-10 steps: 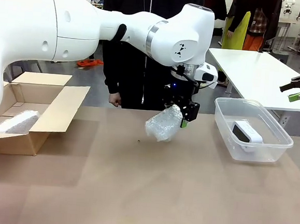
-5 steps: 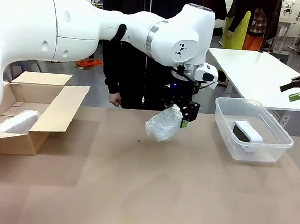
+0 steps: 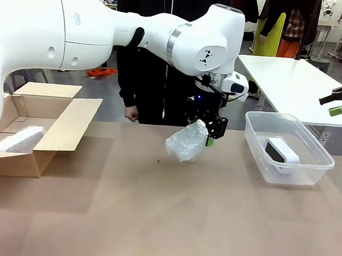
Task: Separate and place wrapped and unwrapped clocks.
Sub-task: If the picked Digital clock is wrapped, place it in the Package Box ; if not, place it in the Organizing box.
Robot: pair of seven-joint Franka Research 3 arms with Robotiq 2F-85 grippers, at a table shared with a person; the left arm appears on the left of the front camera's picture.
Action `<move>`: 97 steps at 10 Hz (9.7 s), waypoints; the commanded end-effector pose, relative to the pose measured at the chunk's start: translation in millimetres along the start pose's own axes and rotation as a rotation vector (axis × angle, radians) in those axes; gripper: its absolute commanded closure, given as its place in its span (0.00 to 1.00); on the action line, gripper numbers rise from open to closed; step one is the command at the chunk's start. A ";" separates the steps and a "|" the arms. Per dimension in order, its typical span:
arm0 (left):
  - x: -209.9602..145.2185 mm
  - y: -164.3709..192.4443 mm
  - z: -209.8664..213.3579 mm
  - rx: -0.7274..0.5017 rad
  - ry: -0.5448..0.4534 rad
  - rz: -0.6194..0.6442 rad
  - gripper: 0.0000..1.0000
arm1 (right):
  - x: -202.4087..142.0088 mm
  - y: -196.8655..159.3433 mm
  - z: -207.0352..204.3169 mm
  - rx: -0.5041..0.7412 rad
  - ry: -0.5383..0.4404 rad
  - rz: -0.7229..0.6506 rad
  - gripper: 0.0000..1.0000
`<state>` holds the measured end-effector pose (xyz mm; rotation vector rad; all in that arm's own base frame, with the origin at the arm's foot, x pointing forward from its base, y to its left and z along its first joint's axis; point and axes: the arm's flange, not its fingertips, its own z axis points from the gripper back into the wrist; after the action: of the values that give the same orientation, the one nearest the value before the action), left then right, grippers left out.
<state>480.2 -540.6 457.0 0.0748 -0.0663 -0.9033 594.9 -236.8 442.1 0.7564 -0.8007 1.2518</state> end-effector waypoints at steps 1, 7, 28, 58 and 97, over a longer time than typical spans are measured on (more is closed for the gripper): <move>-0.1 -1.0 3.3 0.001 -0.005 0.011 1.00 | 0.0 0.1 -1.9 0.002 -0.008 0.001 0.00; -0.1 -1.0 3.3 0.001 -0.005 0.011 1.00 | 0.0 0.1 -1.9 0.002 -0.008 0.001 0.00; -317.8 176.0 31.3 0.080 -0.199 0.586 0.17 | 0.0 0.1 -1.9 0.002 -0.008 0.001 0.00; -435.3 390.9 44.5 0.036 -0.221 0.862 0.17 | 0.0 0.1 -1.9 0.002 -0.008 0.001 0.00; -434.4 404.2 40.7 0.075 -0.315 0.791 0.00 | 0.0 0.1 -1.9 0.002 -0.008 0.001 0.00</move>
<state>535.8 48.9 530.4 0.0015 -0.3546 -0.1027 594.7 -237.2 442.0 0.7564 -0.7989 1.2517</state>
